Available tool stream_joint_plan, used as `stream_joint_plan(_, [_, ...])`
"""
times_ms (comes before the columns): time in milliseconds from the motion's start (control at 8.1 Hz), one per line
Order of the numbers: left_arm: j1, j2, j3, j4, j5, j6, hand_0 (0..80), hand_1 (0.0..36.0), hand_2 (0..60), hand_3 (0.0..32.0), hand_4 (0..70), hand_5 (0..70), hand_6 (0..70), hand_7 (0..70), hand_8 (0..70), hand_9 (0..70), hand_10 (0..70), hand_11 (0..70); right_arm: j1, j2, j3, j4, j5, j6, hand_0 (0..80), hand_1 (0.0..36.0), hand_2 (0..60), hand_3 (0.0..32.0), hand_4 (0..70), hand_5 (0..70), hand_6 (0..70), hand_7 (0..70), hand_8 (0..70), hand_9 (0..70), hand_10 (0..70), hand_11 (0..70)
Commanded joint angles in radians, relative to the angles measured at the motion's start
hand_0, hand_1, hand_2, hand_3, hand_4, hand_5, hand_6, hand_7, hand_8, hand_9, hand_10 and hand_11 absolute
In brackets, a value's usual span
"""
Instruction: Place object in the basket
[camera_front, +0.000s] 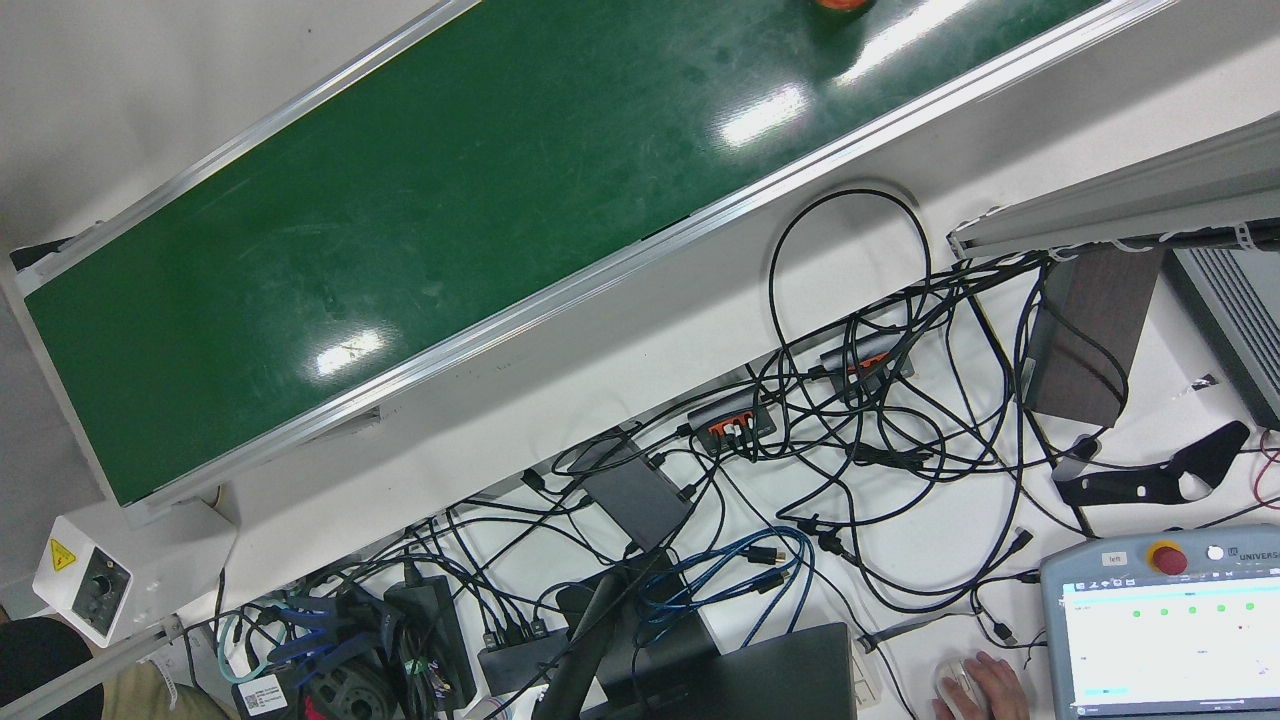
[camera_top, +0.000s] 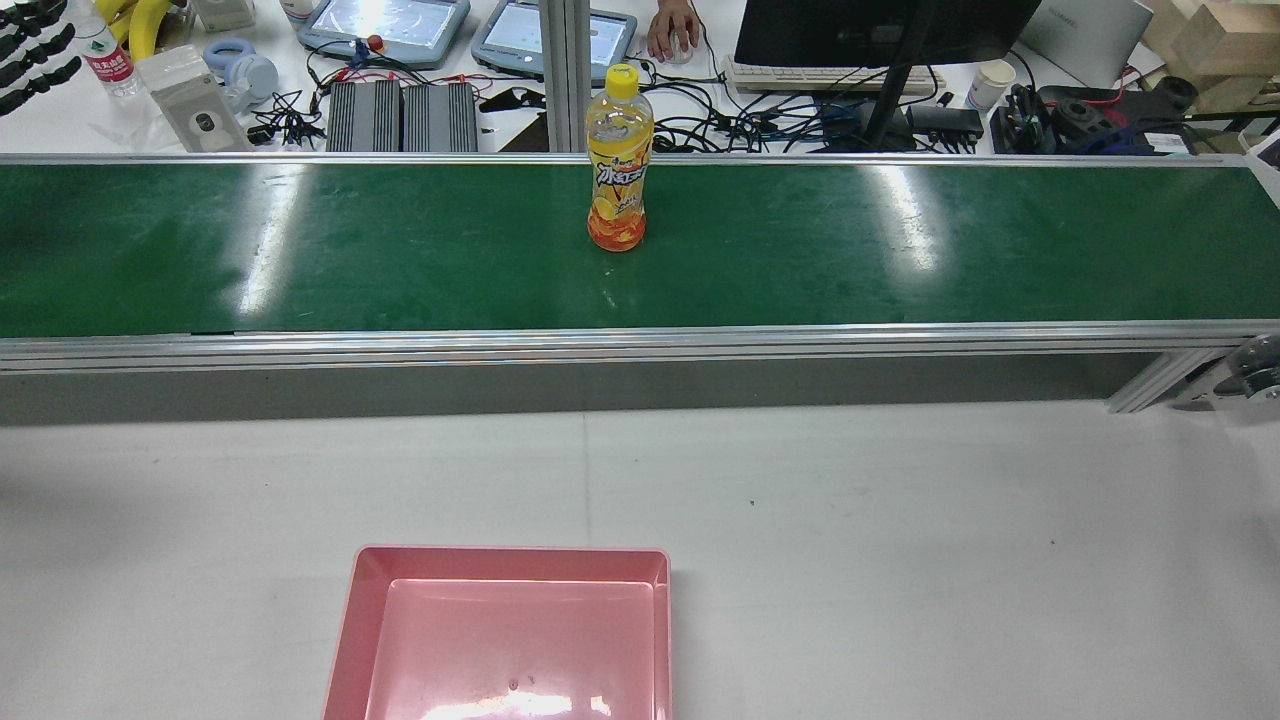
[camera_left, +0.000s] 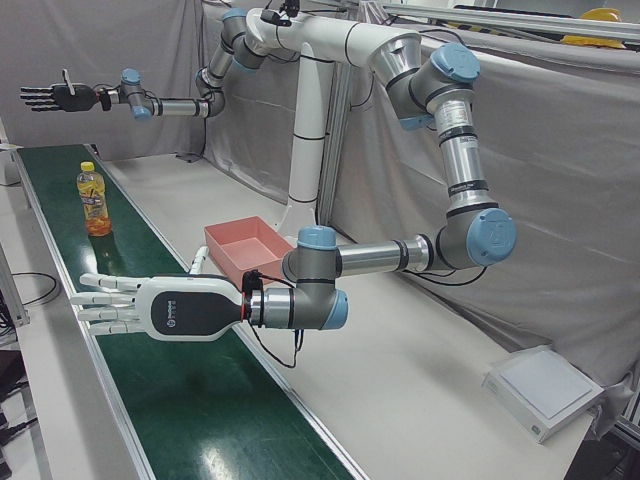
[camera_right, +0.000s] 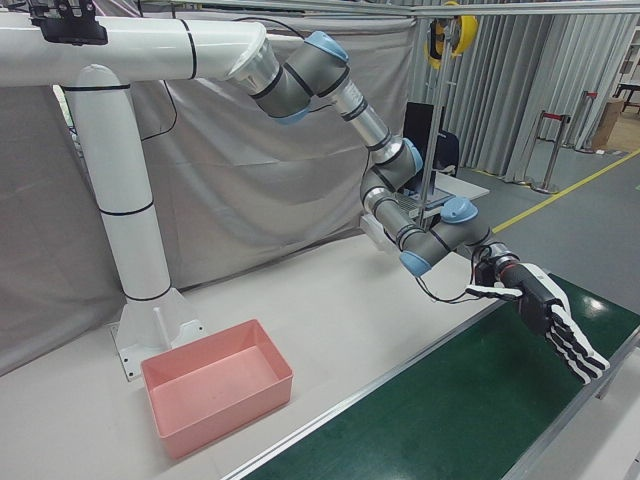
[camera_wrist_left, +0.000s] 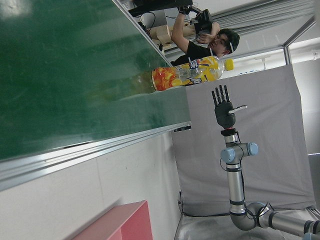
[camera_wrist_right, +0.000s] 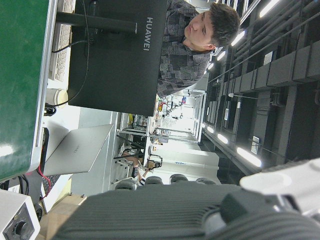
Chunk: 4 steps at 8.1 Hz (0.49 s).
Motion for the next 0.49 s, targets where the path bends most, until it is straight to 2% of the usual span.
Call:
stream_joint_plan(0, [0.0, 0.0, 0.002, -0.001, -0.008, 0.0, 54.0, 1.3, 0.0, 4.0, 5.8, 8.1, 0.0, 0.0, 2.4, 2.5, 2.9, 5.4, 0.0, 0.0, 0.0, 0.001, 0.0, 0.0, 0.0, 0.0, 0.0, 0.0, 0.0, 0.0, 0.0, 0.0, 0.0, 0.0, 0.0, 0.0])
stream_joint_plan(370, [0.018, 0.0, 0.002, -0.001, -0.011, 0.0, 53.9, 0.7, 0.0, 3.8, 6.0, 8.1, 0.0, 0.0, 2.7, 2.8, 2.9, 5.4, 0.0, 0.0, 0.0, 0.001, 0.0, 0.0, 0.0, 0.0, 0.0, 0.0, 0.0, 0.0, 0.0, 0.0, 0.0, 0.0, 0.0, 0.0])
